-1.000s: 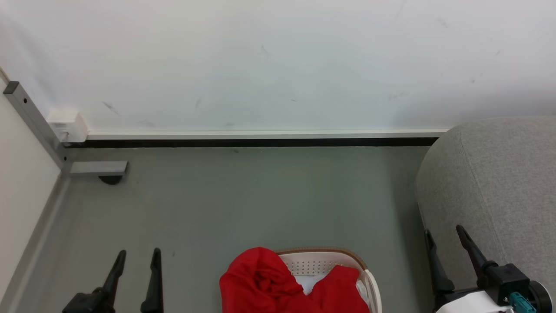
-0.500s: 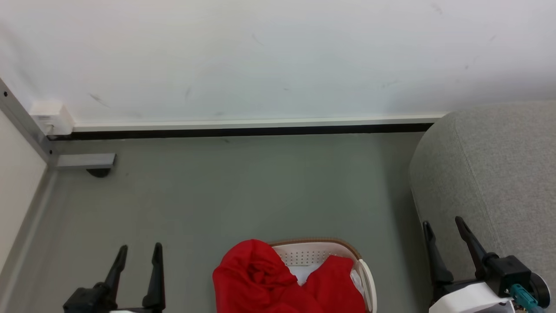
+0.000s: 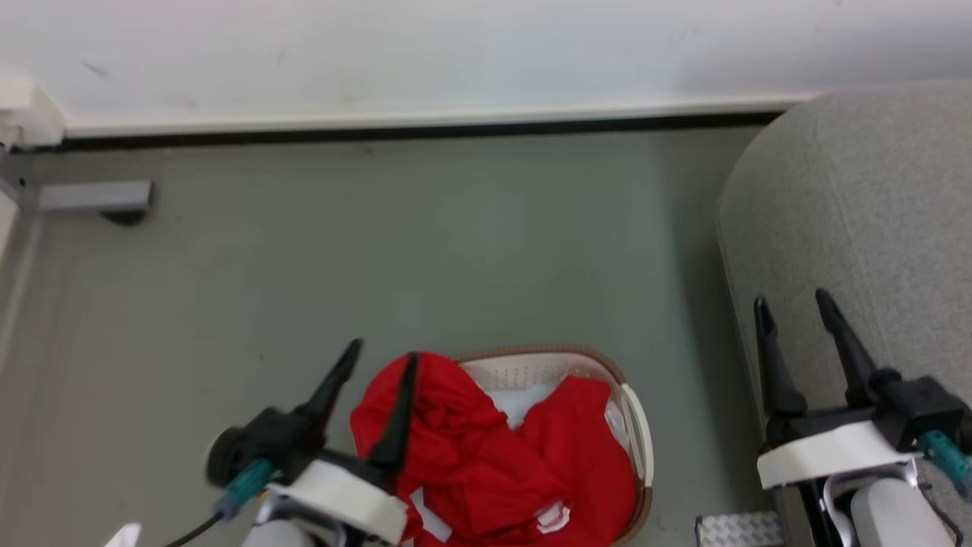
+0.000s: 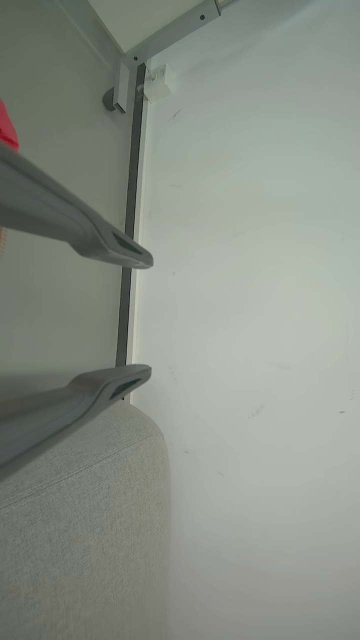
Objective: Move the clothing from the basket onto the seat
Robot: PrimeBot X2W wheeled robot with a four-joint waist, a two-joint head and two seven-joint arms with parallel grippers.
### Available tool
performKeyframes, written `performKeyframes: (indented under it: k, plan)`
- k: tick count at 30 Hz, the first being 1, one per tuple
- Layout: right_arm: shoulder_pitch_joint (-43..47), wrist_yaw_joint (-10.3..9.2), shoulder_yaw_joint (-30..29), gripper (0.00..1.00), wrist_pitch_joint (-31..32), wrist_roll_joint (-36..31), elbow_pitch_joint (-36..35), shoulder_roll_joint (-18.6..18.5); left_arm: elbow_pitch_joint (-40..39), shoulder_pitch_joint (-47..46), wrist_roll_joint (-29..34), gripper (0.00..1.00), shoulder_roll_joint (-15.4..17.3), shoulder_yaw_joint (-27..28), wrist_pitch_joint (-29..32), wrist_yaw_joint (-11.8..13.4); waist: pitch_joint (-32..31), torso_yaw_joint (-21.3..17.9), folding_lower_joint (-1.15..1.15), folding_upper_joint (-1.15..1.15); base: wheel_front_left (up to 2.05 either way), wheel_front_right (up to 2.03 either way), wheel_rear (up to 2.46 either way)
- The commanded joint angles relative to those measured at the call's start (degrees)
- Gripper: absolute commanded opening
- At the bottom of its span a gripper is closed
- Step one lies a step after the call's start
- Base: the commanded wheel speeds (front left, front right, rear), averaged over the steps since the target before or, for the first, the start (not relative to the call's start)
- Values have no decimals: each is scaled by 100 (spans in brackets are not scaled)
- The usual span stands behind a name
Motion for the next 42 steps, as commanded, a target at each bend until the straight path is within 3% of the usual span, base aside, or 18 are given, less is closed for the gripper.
performKeyframes:
  k: [1, 6, 16, 26, 36, 37, 39, 42]
  plan:
    - [-164, -12, -19, 100, 3, 36, -69, -11, 84, -229, -62, 100, 96, -257, -3, 7, 463, -48, -1, 0, 0, 0, 0]
    - [-551, -12, -38, 100, 3, -12, -288, -12, 601, -1016, -336, 100, 255, -1461, -3, 7, 1100, -120, -1, 0, 0, 0, 0]
    - [-1385, -12, -124, 100, 4, -78, -999, -8, 1853, -2727, -770, 100, 202, -3332, 364, 6, 2649, -376, -1, 0, 0, 0, 0]
    - [-1846, -12, -61, 100, 4, 22, -1616, -8, 2949, -3901, -1213, 100, 153, -4098, 1165, 6, 3884, -600, -1, 0, 0, 0, 0]
    - [-1835, -12, -13, 100, 3, 127, -1758, -7, 3206, -4431, -1908, 100, 97, -4794, 1313, 6, 4324, -817, -1, 0, 0, 0, 0]
    - [-1795, -12, -32, 100, 4, 108, -1758, -8, 3201, -4453, -2022, 78, 68, -4908, 1296, 6, 4325, -819, -1, 0, 0, 0, 0]
    - [-1749, -12, -75, 100, 4, 60, -1766, -7, 3180, -4550, -2185, 0, 53, -5107, 1197, 6, 4328, -813, -1, 0, 0, 0, 0]
    - [-1695, -12, -145, 100, 4, 38, -1765, -7, 3207, -4645, -2484, 0, 43, -5349, 1063, 6, 4314, -784, -1, 0, 0, 0, 0]
